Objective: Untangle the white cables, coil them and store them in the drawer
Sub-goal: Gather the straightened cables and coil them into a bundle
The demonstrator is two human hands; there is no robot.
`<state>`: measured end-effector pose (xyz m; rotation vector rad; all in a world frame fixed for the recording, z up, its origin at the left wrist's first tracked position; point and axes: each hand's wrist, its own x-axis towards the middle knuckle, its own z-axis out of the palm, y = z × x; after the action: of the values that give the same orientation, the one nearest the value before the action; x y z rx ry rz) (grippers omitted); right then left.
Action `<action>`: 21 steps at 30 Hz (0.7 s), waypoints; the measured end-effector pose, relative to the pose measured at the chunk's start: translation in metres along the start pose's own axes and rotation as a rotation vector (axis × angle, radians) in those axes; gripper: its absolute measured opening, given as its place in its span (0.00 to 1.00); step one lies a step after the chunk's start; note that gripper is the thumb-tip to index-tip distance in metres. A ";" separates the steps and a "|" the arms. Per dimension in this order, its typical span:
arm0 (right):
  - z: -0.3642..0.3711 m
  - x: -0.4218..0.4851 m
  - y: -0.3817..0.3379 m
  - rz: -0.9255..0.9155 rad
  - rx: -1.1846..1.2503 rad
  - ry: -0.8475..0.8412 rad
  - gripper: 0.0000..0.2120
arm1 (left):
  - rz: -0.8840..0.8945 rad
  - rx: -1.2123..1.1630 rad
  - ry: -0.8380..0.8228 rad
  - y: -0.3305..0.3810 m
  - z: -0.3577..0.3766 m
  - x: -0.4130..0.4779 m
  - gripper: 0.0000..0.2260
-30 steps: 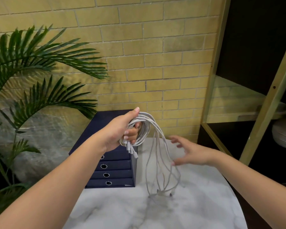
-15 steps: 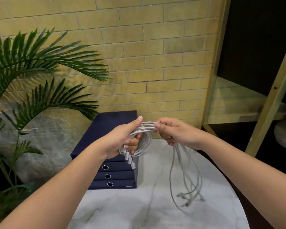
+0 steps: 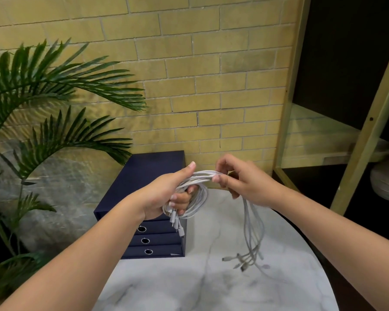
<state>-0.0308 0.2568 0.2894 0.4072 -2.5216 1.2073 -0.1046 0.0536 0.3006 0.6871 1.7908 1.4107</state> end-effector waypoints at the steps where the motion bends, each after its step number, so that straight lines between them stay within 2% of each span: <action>1: 0.001 -0.001 0.002 -0.010 -0.069 0.019 0.07 | 0.002 0.004 -0.005 0.000 0.000 0.001 0.24; 3: 0.004 -0.003 0.005 -0.047 -0.212 0.044 0.08 | 0.010 0.016 -0.013 0.000 0.000 0.003 0.23; 5: 0.006 -0.003 0.007 -0.033 -0.188 0.026 0.07 | 0.023 0.015 -0.028 -0.001 -0.002 0.004 0.23; 8: 0.008 -0.001 0.009 0.077 0.155 -0.064 0.05 | 0.042 0.011 -0.031 0.000 -0.004 0.003 0.21; 12: 0.009 -0.004 0.011 0.218 0.407 -0.148 0.15 | 0.055 0.025 -0.022 0.004 -0.004 0.002 0.20; 16: 0.012 -0.002 0.012 0.184 0.406 -0.048 0.03 | 0.055 0.021 -0.018 0.005 -0.004 0.001 0.18; 21: 0.014 -0.003 0.011 0.138 0.359 0.060 0.03 | 0.068 0.018 0.043 0.006 -0.003 0.001 0.18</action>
<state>-0.0341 0.2526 0.2721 0.2762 -2.3133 1.7066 -0.1077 0.0542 0.3069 0.7388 1.8310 1.4660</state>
